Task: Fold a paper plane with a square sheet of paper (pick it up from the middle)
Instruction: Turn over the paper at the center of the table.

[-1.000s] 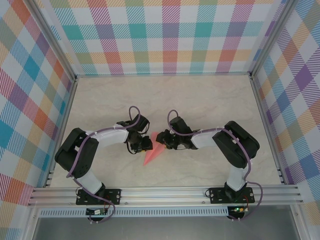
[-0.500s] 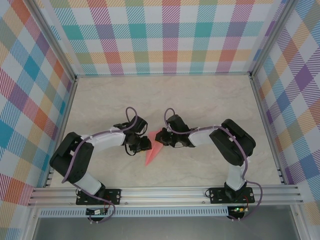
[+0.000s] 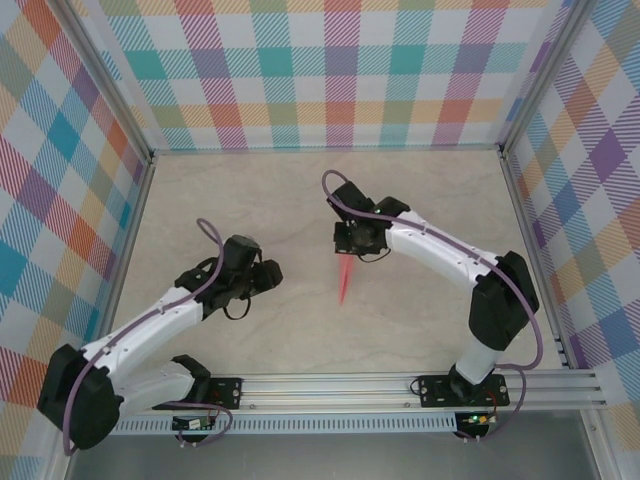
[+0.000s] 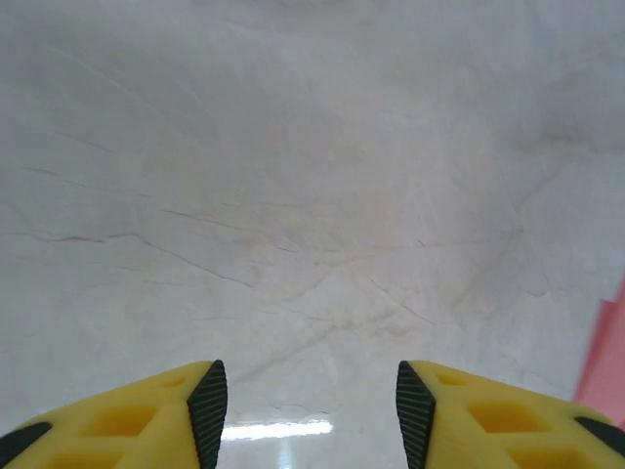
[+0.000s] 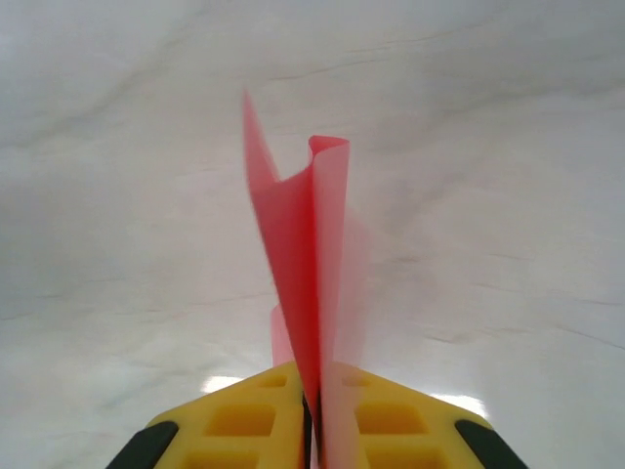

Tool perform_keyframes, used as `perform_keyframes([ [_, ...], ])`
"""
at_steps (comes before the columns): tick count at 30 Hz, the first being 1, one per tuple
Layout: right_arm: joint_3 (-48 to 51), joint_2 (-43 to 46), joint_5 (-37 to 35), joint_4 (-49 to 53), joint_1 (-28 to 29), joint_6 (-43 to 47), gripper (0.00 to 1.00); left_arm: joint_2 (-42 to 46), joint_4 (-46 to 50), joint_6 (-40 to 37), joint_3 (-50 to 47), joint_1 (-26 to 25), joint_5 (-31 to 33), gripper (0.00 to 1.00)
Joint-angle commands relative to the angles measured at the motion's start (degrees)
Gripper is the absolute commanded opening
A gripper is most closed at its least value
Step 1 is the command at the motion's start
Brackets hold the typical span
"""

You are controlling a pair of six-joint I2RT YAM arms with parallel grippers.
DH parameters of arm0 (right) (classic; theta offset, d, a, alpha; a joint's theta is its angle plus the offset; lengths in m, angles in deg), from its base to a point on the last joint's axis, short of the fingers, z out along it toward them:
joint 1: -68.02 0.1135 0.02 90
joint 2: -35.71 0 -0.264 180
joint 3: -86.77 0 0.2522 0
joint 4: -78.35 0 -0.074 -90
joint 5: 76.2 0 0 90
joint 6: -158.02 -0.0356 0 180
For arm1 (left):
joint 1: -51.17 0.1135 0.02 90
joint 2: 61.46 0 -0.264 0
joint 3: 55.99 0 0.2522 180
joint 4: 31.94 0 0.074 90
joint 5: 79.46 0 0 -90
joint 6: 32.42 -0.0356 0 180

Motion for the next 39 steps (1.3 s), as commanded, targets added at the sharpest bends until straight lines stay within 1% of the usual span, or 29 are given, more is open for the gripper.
perform_keyframes([
  [1, -5.90, -5.28, -15.24, 24.89, 0.76, 3.10, 0.12, 6.03, 4.47, 4.46, -2.83, 1.29, 8.76, 0.57],
  [3, -9.85, -9.50, -17.81, 29.18, 1.79, 2.04, 0.12, 9.40, 5.68, 5.70, -4.16, 1.63, 10.83, 0.59],
  [8, -20.31, -21.56, -17.57, 33.98, 5.78, 0.15, 0.13, 14.77, 9.47, 7.89, -5.68, 1.90, 14.12, 0.63],
  [14, -35.50, -37.71, -9.27, 34.36, 10.76, -0.04, 0.21, 17.72, 11.06, 9.85, -7.03, 1.91, 14.69, 0.63],
  [16, -40.01, -41.45, -5.90, 34.14, 11.82, 0.29, 0.28, 18.04, 11.28, 10.03, -7.18, 1.86, 14.50, 0.63],
  [17, -41.32, -42.40, -2.24, 32.74, 12.01, 1.17, 0.30, 18.13, 11.41, 10.07, -7.14, 1.97, 14.42, 0.64],
  [19, -40.88, -41.35, 4.23, 27.73, 12.33, 2.34, 0.37, 18.06, 11.49, 10.05, -7.19, 1.99, 14.13, 0.64],
  [20, -38.77, -39.14, 7.73, 23.50, 12.40, 2.90, 0.47, 18.00, 11.45, 9.99, -7.14, 2.01, 13.87, 0.64],
  [22, -32.03, -32.65, 14.24, 13.68, 12.39, 4.14, 0.51, 17.74, 11.33, 9.91, -7.14, 2.08, 13.76, 0.64],
  [23, -28.09, -29.06, 16.57, 8.52, 12.34, 4.32, 0.56, 17.62, 11.20, 9.84, -7.14, 2.08, 13.66, 0.65],
  [24, -24.58, -25.68, 18.93, 4.50, 12.18, 4.72, 0.63, 17.51, 11.08, 9.85, -7.17, 2.08, 13.49, 0.64],
  [25, -22.18, -23.04, 19.95, 2.20, 11.96, 4.92, 0.69, 17.44, 10.97, 9.77, -7.15, 2.08, 13.25, 0.65],
  [26, -19.51, -20.25, 19.49, 0.53, 11.67, 4.63, 0.75, 17.28, 10.89, 9.77, -7.08, 2.15, 13.15, 0.65],
  [27, -16.67, -17.48, 18.88, -0.97, 11.21, 4.39, 0.80, 17.34, 10.72, 9.84, -7.14, 2.17, 13.08, 0.65],
  [28, -13.59, -15.21, 18.93, -2.68, 10.61, 4.30, 0.81, 17.25, 10.48, 9.83, -7.23, 2.17, 12.83, 0.65],
  [29, -9.54, -12.38, 19.75, -5.65, 9.73, 4.03, 0.78, 17.16, 10.01, 9.94, -7.48, 2.17, 12.42, 0.65],
  [31, -0.12, -7.55, 24.65, -14.01, 7.00, 2.43, 0.68, 16.59, 8.54, 9.69, -8.01, 2.17, 10.87, 0.66],
  [32, 4.93, -5.25, 28.93, -19.74, 4.92, 0.97, 0.62, 16.05, 7.37, 9.24, -8.23, 2.17, 9.63, 0.66],
  [33, 10.11, -3.48, 33.50, -25.74, 2.91, -0.72, 0.48, 15.25, 6.07, 8.68, -8.29, 2.17, 8.02, 0.67],
  [34, 13.70, -2.57, 37.17, -30.10, 1.25, -1.94, 0.41, 14.30, 5.09, 8.01, -8.22, 2.17, 6.61, 0.67],
  [35, 16.85, -1.89, 40.20, -34.10, -0.05, -2.77, 0.37, 13.01, 4.04, 7.48, -8.05, 2.17, 4.91, 0.67],
  [37, 18.99, -2.17, 43.67, -36.89, -1.57, -2.74, 0.29, 10.10, 1.65, 6.15, -7.68, 2.17, 1.38, 0.68],
  [39, 19.38, -3.19, 44.64, -37.57, -1.80, -2.18, 0.26, 6.40, -0.75, 5.09, -7.03, 2.17, -2.34, 0.68],
])
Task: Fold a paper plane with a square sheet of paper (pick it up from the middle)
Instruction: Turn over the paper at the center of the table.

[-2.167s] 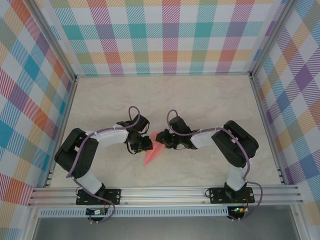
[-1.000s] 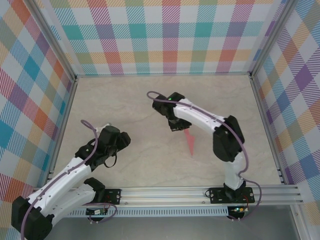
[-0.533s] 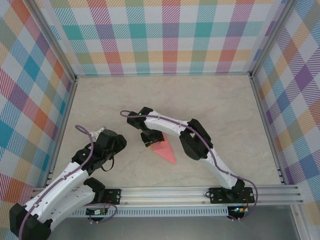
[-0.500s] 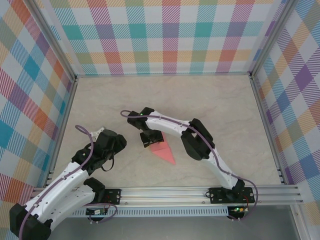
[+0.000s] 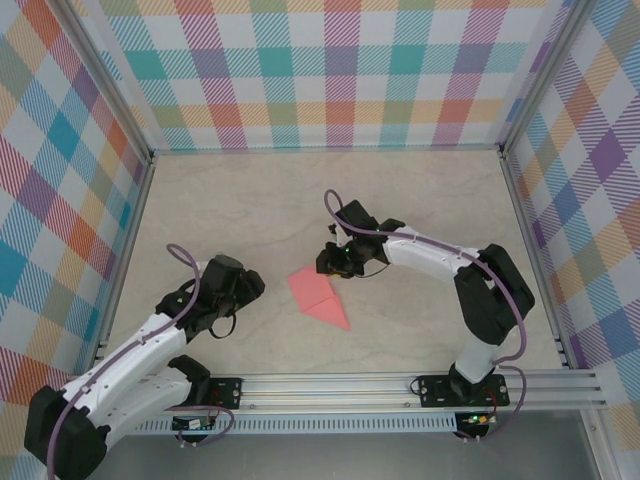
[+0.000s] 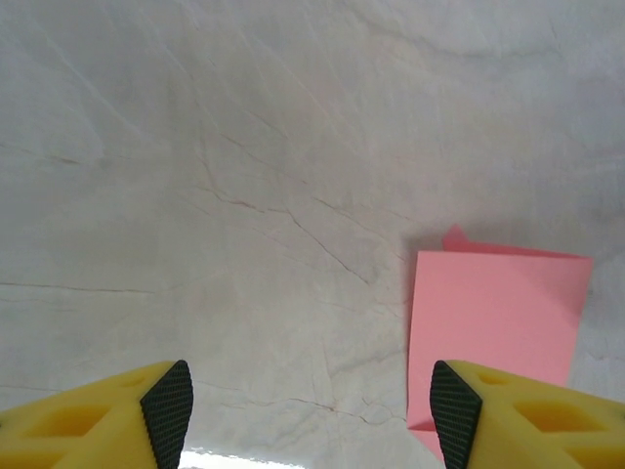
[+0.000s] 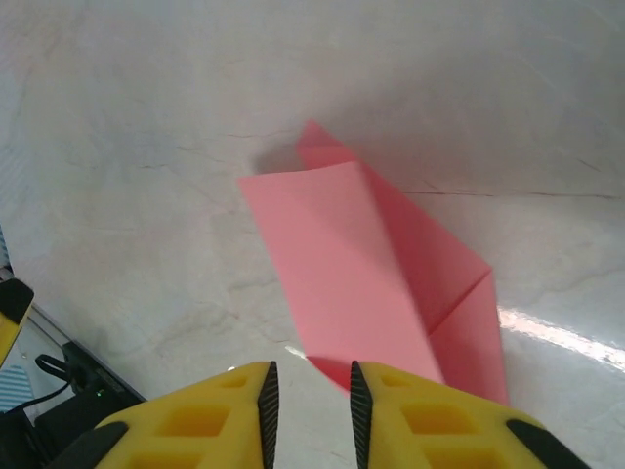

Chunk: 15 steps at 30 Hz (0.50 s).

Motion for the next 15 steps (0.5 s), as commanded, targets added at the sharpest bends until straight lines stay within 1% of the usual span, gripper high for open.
perform_keyframes([
  [1, 1.04, -1.71, 8.87, -9.79, 0.52, -1.30, 0.25, -5.09, -5.74, -2.83, 0.71, 0.92, -8.22, 0.68],
  [4, 0.95, -4.71, 9.89, -10.96, -0.22, -2.17, 0.22, -10.88, -8.36, -3.74, 2.16, 0.92, -12.89, 0.69],
  [6, 1.37, -6.36, 9.81, -12.50, -0.82, -2.72, 0.22, -14.16, -10.11, -3.93, 2.87, 0.92, -15.49, 0.69],
  [10, 2.87, -8.66, 10.05, -15.03, -2.50, -4.05, 0.20, -18.27, -11.29, -4.20, 4.34, 0.92, -18.10, 0.70],
  [15, 8.35, -9.89, 9.90, -21.37, -4.60, -7.93, 0.19, -21.79, -12.71, -4.73, 5.58, 0.92, -20.82, 0.70],
])
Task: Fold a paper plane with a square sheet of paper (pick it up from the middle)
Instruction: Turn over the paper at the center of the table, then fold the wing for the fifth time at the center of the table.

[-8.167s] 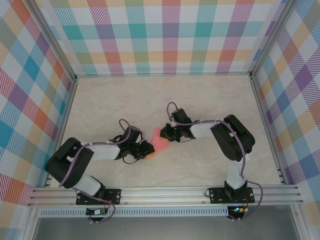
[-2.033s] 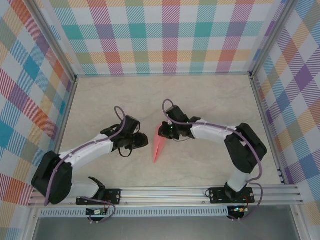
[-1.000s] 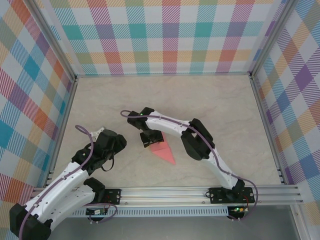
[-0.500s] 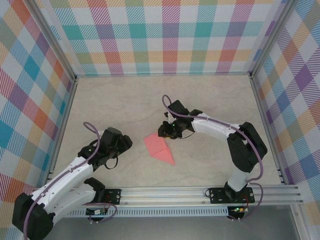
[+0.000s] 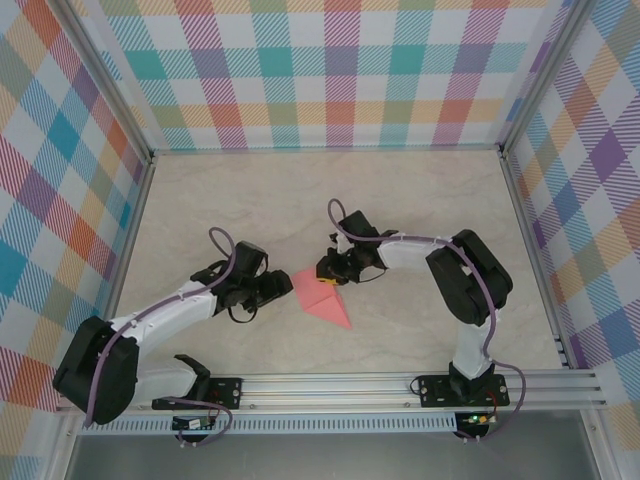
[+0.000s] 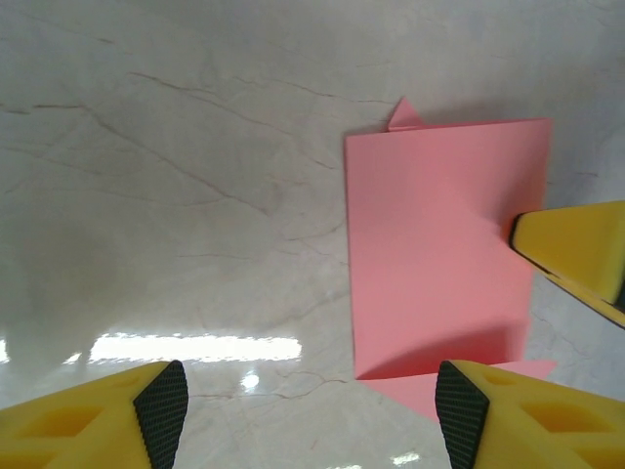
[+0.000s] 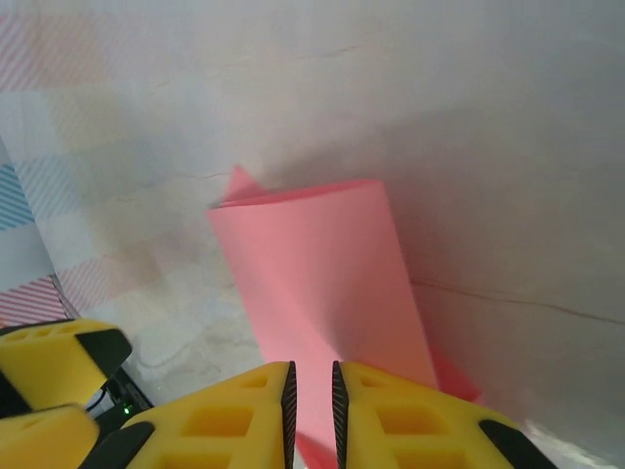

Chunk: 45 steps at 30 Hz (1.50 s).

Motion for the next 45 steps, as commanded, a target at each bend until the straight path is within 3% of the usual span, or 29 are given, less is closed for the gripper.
perform_keyframes([
  [1, 3.71, -1.23, 1.35, -6.57, -1.10, -4.18, 0.18, -2.02, -1.98, -1.28, 1.96, 0.73, -3.92, 0.70],
  [12, 21.75, 5.34, -11.01, -21.73, -1.38, -24.58, 0.19, -8.99, -7.75, -0.49, 5.04, 0.73, -10.32, 0.71],
  [15, 24.94, 9.52, -13.59, -22.98, -1.19, -26.33, 0.19, -10.98, -8.48, -0.40, 5.84, 0.73, -11.36, 0.71],
  [18, 24.11, 15.29, -15.72, -16.69, -1.28, -22.12, 0.23, -12.70, -8.47, -0.75, 6.59, 0.64, -12.27, 0.70],
  [22, 19.87, 20.69, -13.48, -8.28, -1.29, -13.26, 0.24, -13.57, -8.83, -0.57, 6.72, 0.51, -12.72, 0.70],
  [27, 17.22, 24.46, -4.94, -6.05, 0.15, -3.85, 0.23, -13.32, -7.96, 0.16, 6.20, 0.51, -10.66, 0.70],
  [33, 12.60, 20.03, -2.87, -2.61, 5.76, -1.40, 0.17, -13.48, -7.60, 0.71, 6.09, 0.46, -9.35, 0.70],
  [45, 14.70, 11.29, -6.69, -6.84, 4.65, -4.63, 0.16, -14.10, -7.25, 0.03, 6.30, 0.46, -10.58, 0.70],
])
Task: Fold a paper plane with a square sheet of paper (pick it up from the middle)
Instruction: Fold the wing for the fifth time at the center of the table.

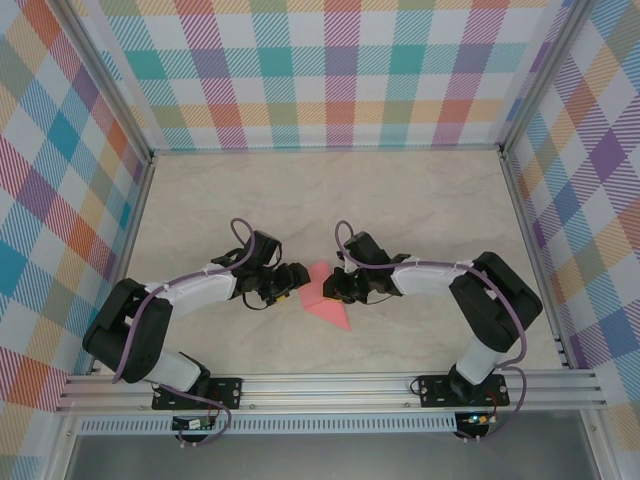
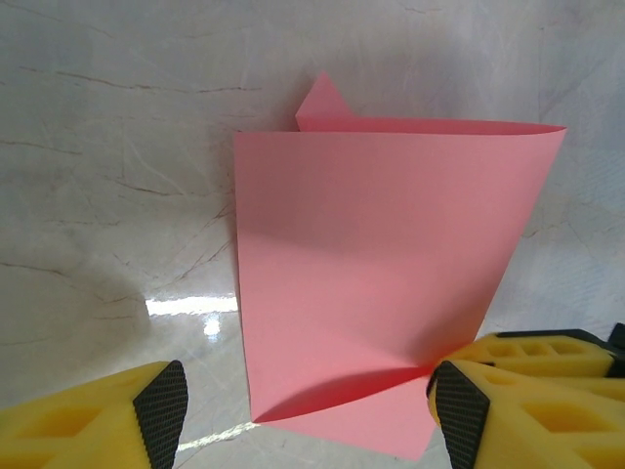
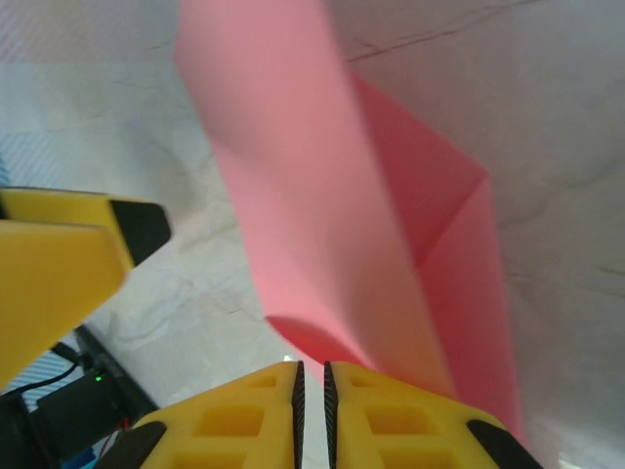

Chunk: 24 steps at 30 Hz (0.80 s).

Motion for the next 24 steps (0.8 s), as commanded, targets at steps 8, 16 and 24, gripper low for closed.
perform_keyframes([
  [8, 6.00, -3.85, 2.49, -8.18, -3.93, -2.50, 0.16, -2.56, 1.56, -1.00, 2.66, 0.44, -1.52, 0.71],
  [16, 8.84, -6.97, 6.59, -14.94, -6.28, -6.16, 0.16, -3.39, 0.00, 0.87, 2.56, 0.44, -2.69, 0.72],
  [24, 11.36, -7.28, 6.36, -18.47, -7.06, -11.13, 0.16, -3.07, -1.92, 6.90, 1.49, -0.24, -3.89, 0.72],
])
